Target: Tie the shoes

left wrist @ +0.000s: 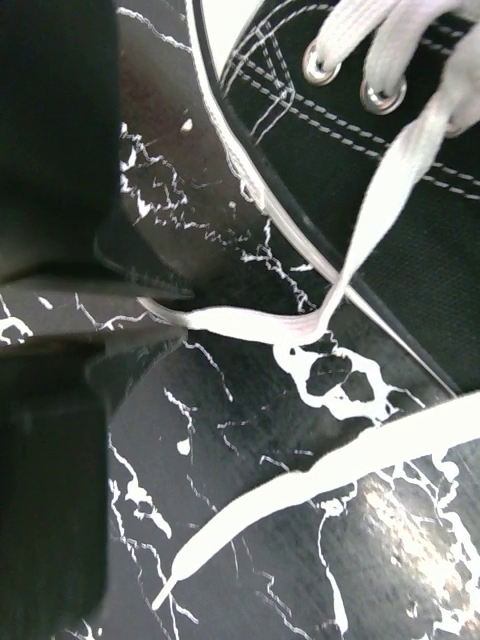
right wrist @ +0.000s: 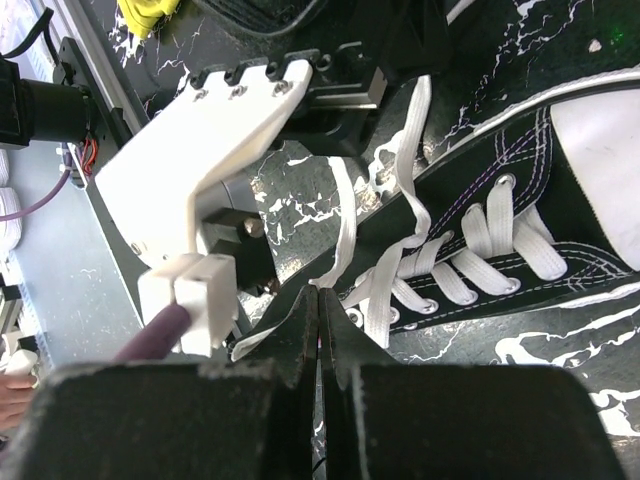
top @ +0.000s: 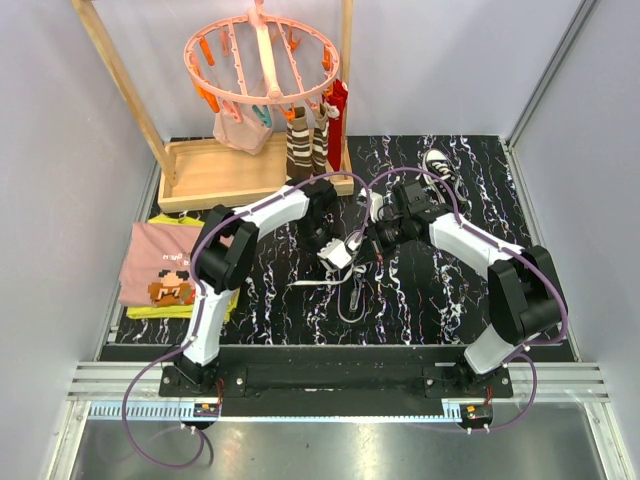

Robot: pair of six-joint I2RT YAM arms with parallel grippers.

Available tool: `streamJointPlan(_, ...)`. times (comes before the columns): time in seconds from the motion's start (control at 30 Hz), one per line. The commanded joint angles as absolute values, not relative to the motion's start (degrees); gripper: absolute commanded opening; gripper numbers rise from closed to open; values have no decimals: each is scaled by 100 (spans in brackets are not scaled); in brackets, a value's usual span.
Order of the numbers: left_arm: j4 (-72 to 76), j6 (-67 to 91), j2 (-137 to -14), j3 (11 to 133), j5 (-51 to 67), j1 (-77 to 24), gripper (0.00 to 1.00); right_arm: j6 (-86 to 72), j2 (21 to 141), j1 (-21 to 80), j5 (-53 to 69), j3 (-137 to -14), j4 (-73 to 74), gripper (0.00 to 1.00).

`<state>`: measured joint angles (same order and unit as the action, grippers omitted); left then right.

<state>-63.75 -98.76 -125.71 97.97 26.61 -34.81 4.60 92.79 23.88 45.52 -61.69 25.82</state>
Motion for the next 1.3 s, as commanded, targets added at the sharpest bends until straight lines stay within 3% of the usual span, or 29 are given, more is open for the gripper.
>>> streamJointPlan(0.0,-6539,-10081,-12859,9677,2038,-3604,8,439,9237,2373,4579,-6328,2408,0)
streamJointPlan(0.1,-6356,-9775,-12543,9502,2345,-3595,0,475,9237,2373,4579,-6311,2400,0)
streamJointPlan(0.27,-6267,-9396,-11428,8949,3346,-3463,0,483,9246,2382,4562,-6311,2338,0)
streamJointPlan(0.6,-6653,-9291,-9388,7770,4271,-3542,0,554,9255,2382,4474,-6372,2259,0)
streamJointPlan(0.83,-6109,-8017,-9316,7980,5141,-4269,0,554,9290,2373,4474,-6504,2215,0)
streamJointPlan(1.27,-4062,-7075,-10115,7796,4913,-5528,0,720,9167,2373,4579,-6407,2224,0)
